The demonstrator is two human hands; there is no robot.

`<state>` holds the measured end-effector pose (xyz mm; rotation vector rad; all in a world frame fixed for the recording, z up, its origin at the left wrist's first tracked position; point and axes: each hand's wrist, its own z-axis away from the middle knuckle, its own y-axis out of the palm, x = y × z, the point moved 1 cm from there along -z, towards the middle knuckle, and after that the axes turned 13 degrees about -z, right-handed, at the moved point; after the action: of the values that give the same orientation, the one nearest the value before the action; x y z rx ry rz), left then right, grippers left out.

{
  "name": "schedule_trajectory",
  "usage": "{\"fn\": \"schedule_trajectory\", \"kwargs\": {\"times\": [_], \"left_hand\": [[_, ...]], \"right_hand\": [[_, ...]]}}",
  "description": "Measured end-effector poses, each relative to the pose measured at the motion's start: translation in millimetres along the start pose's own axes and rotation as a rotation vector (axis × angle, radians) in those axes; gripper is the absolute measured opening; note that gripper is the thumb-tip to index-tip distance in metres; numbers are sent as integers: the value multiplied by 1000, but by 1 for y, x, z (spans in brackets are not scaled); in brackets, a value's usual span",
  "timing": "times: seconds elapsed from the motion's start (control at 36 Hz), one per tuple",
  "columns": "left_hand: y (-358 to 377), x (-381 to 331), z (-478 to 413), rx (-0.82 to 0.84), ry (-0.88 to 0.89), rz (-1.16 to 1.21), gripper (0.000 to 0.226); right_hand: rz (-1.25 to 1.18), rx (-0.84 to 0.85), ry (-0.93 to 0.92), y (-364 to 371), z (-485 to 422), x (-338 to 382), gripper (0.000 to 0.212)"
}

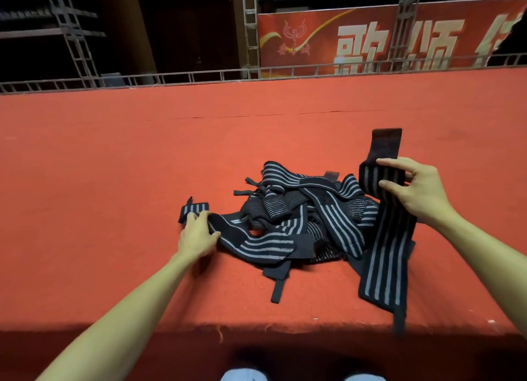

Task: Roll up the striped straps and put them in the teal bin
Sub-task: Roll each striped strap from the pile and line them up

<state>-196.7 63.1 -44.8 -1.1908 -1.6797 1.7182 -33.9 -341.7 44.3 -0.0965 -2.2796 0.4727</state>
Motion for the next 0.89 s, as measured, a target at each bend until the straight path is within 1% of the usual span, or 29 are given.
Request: {"fn": "schedule_trajectory", "kwargs": {"times": [0.03, 0.06, 0.11, 0.14, 0.17, 0.25, 0.28, 0.33, 0.44, 0.56, 0.61, 0.67, 0.69, 0.72, 0.81, 0.89], "left_hand": [[-3, -5, 3, -23, -8, -83, 48], [-6, -12, 6, -80, 27, -139, 40], [-9, -33, 14, -183, 176, -199, 33], [-7, -43, 17, -196, 282, -184, 32], [-5, -53, 19, -167, 390, -132, 32], [5, -84, 28, 33, 676, 42, 33], [9, -94, 31, 72, 740, 54, 36], [19, -108, 34, 85, 816, 37, 40], [35, -118, 32, 68, 847, -46, 39], [42, -118, 29, 40, 805, -32, 44], [40, -119, 30, 48, 788, -27, 33], [38, -121, 31, 47, 820, -50, 19], [37, -121, 31, 44, 841, -66, 16], [35, -122, 32, 37, 856, -79, 16], [33, -121, 30, 59, 842, -104, 28], [31, -122, 28, 88, 836, -111, 22]], "right_hand": [[2, 0, 0, -1, 1, -1, 44], [0, -2, 3, -1, 2, -2, 44], [-7, -10, 9, -2, 4, -4, 43], [-14, -15, 14, -2, 4, -5, 43], [-23, -19, 19, -2, 5, -6, 43], [-28, -26, 21, -2, 8, -7, 44], [-27, -27, 21, -2, 9, -8, 44], [-37, -28, 25, -3, 13, -7, 44], [-67, -36, 36, -8, 18, -4, 45], [-74, -54, 35, -15, 22, -5, 45], [-71, -63, 33, -17, 23, -8, 45], [-79, -69, 37, -17, 24, -9, 46], [-88, -71, 39, -16, 25, -8, 46], [-99, -74, 44, -16, 25, -8, 46], [-116, -68, 54, -13, 28, -3, 43], [-107, -62, 47, -9, 28, -1, 44]]}}
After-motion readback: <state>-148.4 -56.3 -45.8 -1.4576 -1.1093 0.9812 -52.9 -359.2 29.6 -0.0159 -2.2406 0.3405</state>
